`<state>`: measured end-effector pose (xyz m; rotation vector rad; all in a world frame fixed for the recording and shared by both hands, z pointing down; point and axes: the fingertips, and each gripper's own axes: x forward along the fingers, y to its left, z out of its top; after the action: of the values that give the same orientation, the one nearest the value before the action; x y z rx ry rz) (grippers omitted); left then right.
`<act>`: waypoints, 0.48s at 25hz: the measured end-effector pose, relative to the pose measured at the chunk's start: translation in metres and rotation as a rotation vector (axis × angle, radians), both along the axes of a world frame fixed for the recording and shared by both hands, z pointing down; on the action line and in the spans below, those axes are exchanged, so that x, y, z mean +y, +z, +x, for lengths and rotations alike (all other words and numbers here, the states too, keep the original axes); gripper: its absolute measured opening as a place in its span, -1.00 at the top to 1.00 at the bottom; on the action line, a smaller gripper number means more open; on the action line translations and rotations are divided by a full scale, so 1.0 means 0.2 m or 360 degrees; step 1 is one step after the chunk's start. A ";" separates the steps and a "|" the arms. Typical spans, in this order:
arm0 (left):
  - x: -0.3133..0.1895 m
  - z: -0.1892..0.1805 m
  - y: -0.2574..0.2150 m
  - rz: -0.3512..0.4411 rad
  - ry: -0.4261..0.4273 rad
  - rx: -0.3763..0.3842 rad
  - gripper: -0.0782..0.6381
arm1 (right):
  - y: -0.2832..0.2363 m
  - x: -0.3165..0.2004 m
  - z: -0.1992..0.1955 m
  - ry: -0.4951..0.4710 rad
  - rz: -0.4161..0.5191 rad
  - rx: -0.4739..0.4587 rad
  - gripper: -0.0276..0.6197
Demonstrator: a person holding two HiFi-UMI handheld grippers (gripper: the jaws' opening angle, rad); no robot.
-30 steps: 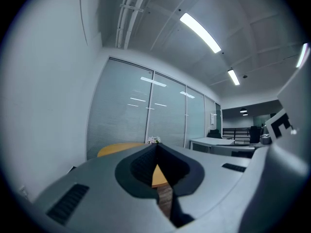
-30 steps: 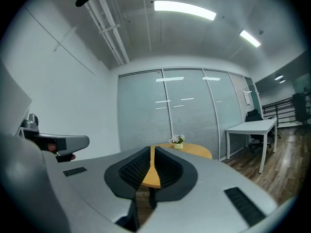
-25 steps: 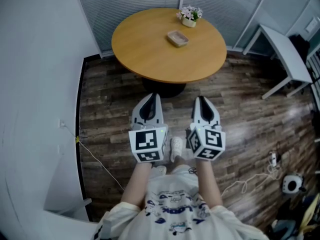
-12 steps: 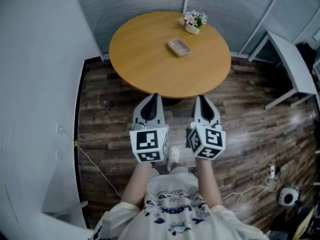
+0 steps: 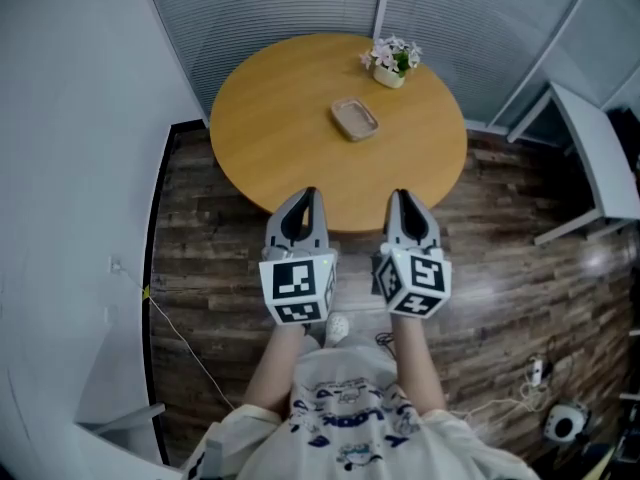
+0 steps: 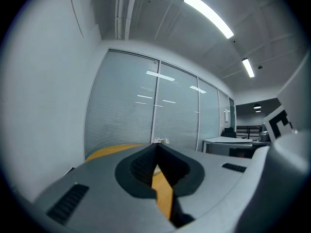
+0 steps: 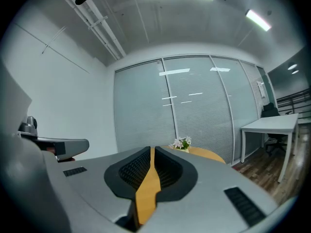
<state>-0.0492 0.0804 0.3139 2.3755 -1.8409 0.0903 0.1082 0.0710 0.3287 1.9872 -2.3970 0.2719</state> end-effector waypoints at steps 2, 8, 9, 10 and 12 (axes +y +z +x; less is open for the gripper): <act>-0.07 0.03 0.01 -0.0002 -0.0013 -0.0001 0.77 | 0.01 -0.08 0.03 -0.0021 -0.0002 -0.0002 0.83; -0.23 0.09 0.07 -0.0036 -0.0054 0.0012 0.77 | 0.05 -0.25 0.09 -0.0060 -0.0017 -0.0004 0.83; -0.25 0.10 0.08 -0.0040 -0.0057 0.0014 0.77 | 0.06 -0.27 0.10 -0.0061 -0.0020 -0.0004 0.83; -0.27 0.10 0.09 -0.0042 -0.0059 0.0015 0.77 | 0.07 -0.29 0.10 -0.0062 -0.0022 -0.0003 0.83; -0.30 0.11 0.10 -0.0046 -0.0063 0.0014 0.77 | 0.08 -0.33 0.11 -0.0065 -0.0027 -0.0002 0.83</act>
<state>-0.0276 0.0200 0.3334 2.3152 -1.8691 0.1020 0.1296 0.0054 0.3439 1.9294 -2.4246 0.2919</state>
